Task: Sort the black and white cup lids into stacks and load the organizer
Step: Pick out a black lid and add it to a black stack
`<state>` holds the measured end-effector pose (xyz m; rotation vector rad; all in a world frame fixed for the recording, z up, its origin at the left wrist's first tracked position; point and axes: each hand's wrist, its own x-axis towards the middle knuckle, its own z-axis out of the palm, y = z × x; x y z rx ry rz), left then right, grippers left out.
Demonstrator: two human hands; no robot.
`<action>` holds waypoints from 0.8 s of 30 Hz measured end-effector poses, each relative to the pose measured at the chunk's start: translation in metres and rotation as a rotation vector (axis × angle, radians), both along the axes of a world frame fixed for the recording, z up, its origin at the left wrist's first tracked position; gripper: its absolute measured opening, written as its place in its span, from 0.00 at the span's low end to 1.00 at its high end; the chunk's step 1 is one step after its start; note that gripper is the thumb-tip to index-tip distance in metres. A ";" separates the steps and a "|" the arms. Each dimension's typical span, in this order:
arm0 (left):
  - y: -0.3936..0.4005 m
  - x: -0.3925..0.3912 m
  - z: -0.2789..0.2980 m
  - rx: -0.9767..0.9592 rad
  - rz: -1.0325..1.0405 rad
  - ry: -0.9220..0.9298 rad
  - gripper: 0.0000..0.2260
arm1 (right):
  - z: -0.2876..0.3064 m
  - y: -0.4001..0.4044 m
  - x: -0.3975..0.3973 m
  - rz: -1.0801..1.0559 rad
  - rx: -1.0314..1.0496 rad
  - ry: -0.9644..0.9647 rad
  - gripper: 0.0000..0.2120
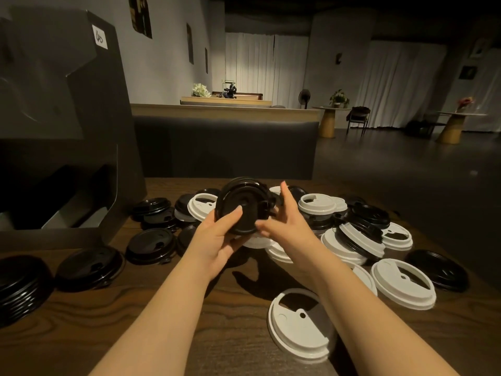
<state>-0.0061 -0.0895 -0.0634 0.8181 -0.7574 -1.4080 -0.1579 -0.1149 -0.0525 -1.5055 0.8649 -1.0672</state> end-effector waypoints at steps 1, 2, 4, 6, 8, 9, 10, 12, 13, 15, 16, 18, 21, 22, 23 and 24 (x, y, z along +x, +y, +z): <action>-0.001 0.002 -0.002 0.026 -0.027 0.040 0.18 | 0.001 -0.002 -0.001 0.013 0.093 -0.109 0.40; 0.000 0.003 -0.002 0.047 -0.048 0.036 0.19 | 0.002 -0.004 -0.002 -0.007 0.109 -0.148 0.34; -0.002 0.001 -0.004 0.069 -0.060 -0.121 0.19 | 0.001 -0.006 -0.003 -0.108 0.069 -0.134 0.24; -0.002 -0.002 -0.004 0.068 -0.040 -0.273 0.20 | 0.000 -0.007 -0.004 -0.171 0.038 -0.112 0.19; -0.003 -0.002 -0.005 0.042 -0.010 -0.319 0.23 | 0.000 -0.007 -0.006 -0.172 0.014 -0.087 0.16; -0.003 -0.001 -0.004 0.020 0.008 -0.337 0.23 | 0.002 -0.006 -0.008 -0.175 -0.005 -0.072 0.16; -0.003 -0.001 -0.004 0.000 0.022 -0.350 0.21 | 0.003 -0.006 -0.009 -0.181 -0.026 -0.068 0.17; -0.002 0.001 -0.003 -0.011 0.024 -0.351 0.20 | 0.002 -0.005 -0.008 -0.197 -0.064 -0.067 0.21; -0.002 0.001 -0.003 -0.008 0.024 -0.353 0.20 | 0.001 -0.005 -0.007 -0.208 -0.081 -0.064 0.23; -0.002 0.001 -0.004 -0.011 0.038 -0.379 0.23 | -0.003 -0.005 -0.004 -0.234 -0.111 -0.068 0.20; -0.002 0.000 -0.004 -0.015 0.050 -0.392 0.24 | -0.004 -0.005 -0.003 -0.249 -0.126 -0.075 0.18; -0.002 -0.001 -0.004 -0.021 0.064 -0.399 0.25 | -0.005 -0.005 -0.002 -0.260 -0.159 -0.087 0.15; -0.001 -0.003 -0.002 -0.041 0.035 -0.355 0.21 | 0.000 -0.002 -0.002 -0.242 -0.166 -0.107 0.17; -0.001 -0.003 -0.002 -0.043 0.030 -0.336 0.20 | 0.001 -0.002 -0.002 -0.235 -0.158 -0.120 0.18; -0.002 -0.003 -0.002 -0.045 0.030 -0.328 0.19 | 0.001 -0.001 -0.002 -0.230 -0.152 -0.133 0.20; -0.002 -0.003 -0.003 -0.049 0.028 -0.329 0.19 | 0.000 -0.001 -0.001 -0.228 -0.148 -0.144 0.21</action>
